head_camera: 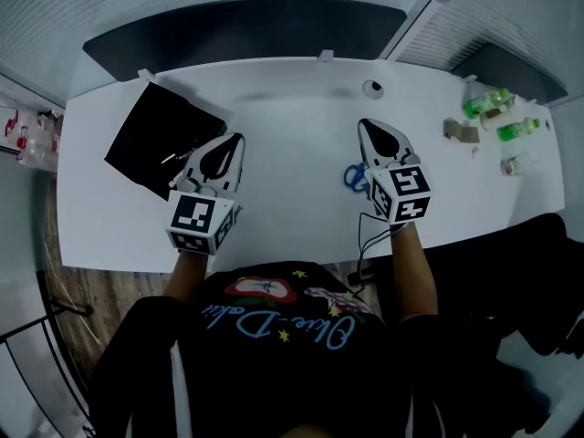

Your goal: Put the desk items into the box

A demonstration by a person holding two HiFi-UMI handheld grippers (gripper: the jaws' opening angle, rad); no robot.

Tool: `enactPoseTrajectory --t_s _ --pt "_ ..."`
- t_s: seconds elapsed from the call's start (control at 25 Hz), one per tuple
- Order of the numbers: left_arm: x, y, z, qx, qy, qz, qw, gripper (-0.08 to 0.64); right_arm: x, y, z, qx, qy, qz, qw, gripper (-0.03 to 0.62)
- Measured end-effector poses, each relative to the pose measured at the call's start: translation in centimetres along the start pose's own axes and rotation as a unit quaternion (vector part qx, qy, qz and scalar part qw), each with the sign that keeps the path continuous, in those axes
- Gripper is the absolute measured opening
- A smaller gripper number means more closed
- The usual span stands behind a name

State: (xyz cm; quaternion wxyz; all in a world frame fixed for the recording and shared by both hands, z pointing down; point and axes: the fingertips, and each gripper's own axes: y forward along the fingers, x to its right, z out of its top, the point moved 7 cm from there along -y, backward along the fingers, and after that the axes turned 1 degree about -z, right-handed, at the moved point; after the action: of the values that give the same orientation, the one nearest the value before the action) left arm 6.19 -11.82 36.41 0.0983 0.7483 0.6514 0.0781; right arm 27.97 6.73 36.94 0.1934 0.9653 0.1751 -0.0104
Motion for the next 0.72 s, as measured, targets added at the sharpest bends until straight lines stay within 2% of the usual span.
enactPoseTrajectory --t_s 0.16,0.32,0.52,0.72 --pt "1.4 1.4 0.1 -0.005 0.007 -0.03 0.9995 0.008 2.0 -2.3 -2.5 -0.003 0.051 -0.058 0.997 0.009" --pt "2.4 2.6 -0.1 -0.009 0.004 -0.05 0.9987 0.008 2.7 -3.6 -5.3 -0.027 0.094 -0.096 0.991 0.009" --pt "3.1 3.4 -0.3 -0.01 0.005 -0.065 0.9978 0.008 2.6 -4.2 -8.8 -0.066 0.145 -0.117 0.98 0.011" --pt "2.7 3.3 -0.6 -0.014 -0.006 -0.061 0.998 0.008 1.6 -3.8 -10.9 -0.087 0.154 -0.134 0.975 0.011"
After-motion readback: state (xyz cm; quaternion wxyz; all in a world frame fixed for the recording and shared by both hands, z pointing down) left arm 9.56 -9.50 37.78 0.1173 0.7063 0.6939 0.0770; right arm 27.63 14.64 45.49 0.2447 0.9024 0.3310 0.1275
